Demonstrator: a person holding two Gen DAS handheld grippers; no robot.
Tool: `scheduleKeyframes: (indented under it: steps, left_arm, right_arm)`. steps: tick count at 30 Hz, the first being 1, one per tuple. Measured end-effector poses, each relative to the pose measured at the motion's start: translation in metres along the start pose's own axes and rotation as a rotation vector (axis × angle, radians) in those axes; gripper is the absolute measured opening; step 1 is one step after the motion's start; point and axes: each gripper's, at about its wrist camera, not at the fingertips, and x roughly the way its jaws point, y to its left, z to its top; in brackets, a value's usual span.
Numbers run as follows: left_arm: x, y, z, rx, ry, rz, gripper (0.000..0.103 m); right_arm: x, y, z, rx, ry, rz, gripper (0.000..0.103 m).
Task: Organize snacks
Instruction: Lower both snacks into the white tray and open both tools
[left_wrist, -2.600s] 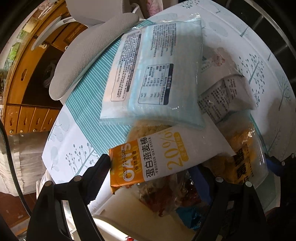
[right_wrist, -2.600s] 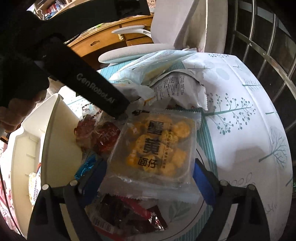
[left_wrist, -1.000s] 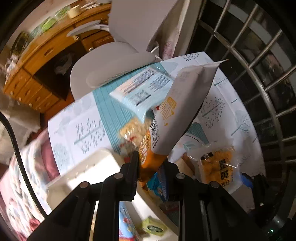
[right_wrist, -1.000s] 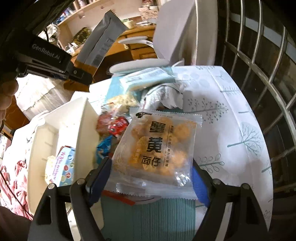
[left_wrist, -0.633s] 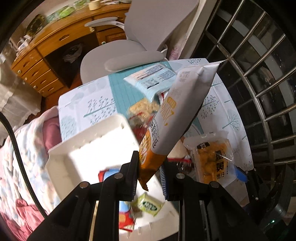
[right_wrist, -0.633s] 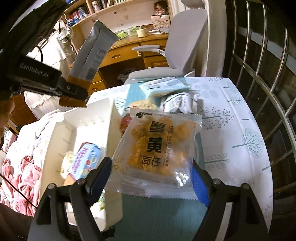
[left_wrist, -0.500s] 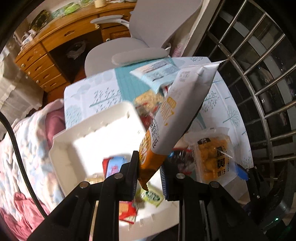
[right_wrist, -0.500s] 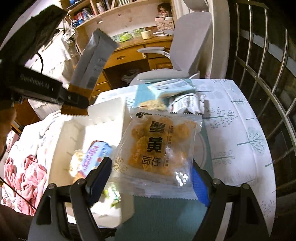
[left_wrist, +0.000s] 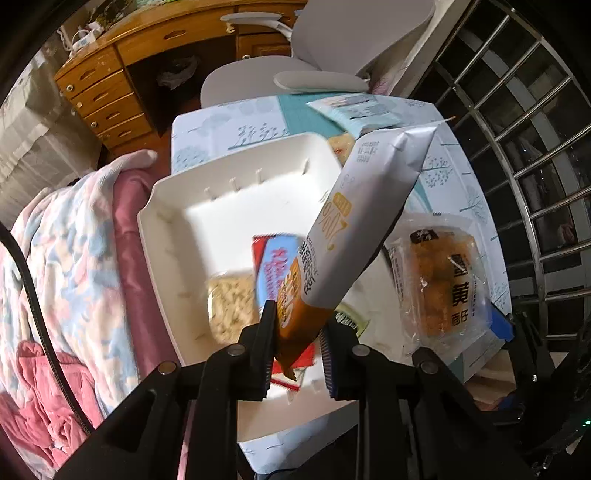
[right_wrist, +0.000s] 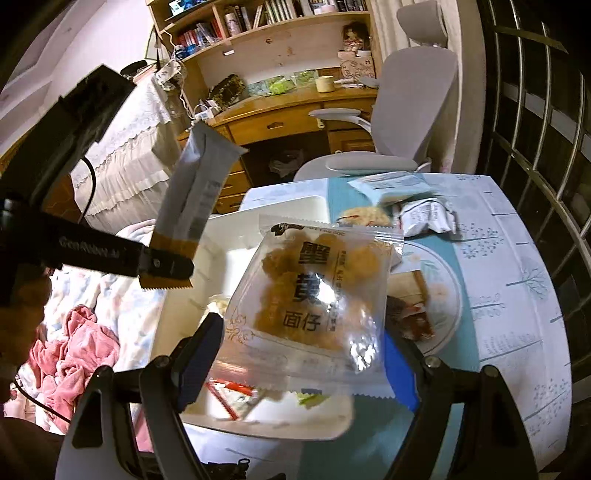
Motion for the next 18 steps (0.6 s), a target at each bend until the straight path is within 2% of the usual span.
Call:
scheduleKeyframes:
  steps: [7, 10, 11, 13, 18]
  left_arm:
    - [0.003, 0.033, -0.024, -0.016, 0.012, -0.005, 0.021]
    - [0.005, 0.043, -0.028, -0.036, 0.014, -0.009, 0.041]
    - [0.005, 0.045, -0.030, -0.038, 0.013, -0.011, 0.050]
    - [0.004, 0.048, -0.032, -0.037, 0.004, -0.014, 0.062]
    - [0.003, 0.050, -0.038, -0.038, -0.018, -0.042, 0.076]
  right_arm:
    - [0.012, 0.031, -0.007, -0.015, 0.023, 0.022, 0.083]
    - [0.021, 0.038, -0.012, -0.012, 0.061, -0.008, 0.084]
    - [0.021, 0.039, -0.013, -0.005, 0.057, -0.004, 0.085]
    - [0.017, 0.041, -0.013, -0.004, 0.040, -0.006, 0.085]
    - [0.013, 0.042, -0.014, -0.002, 0.031, -0.024, 0.088]
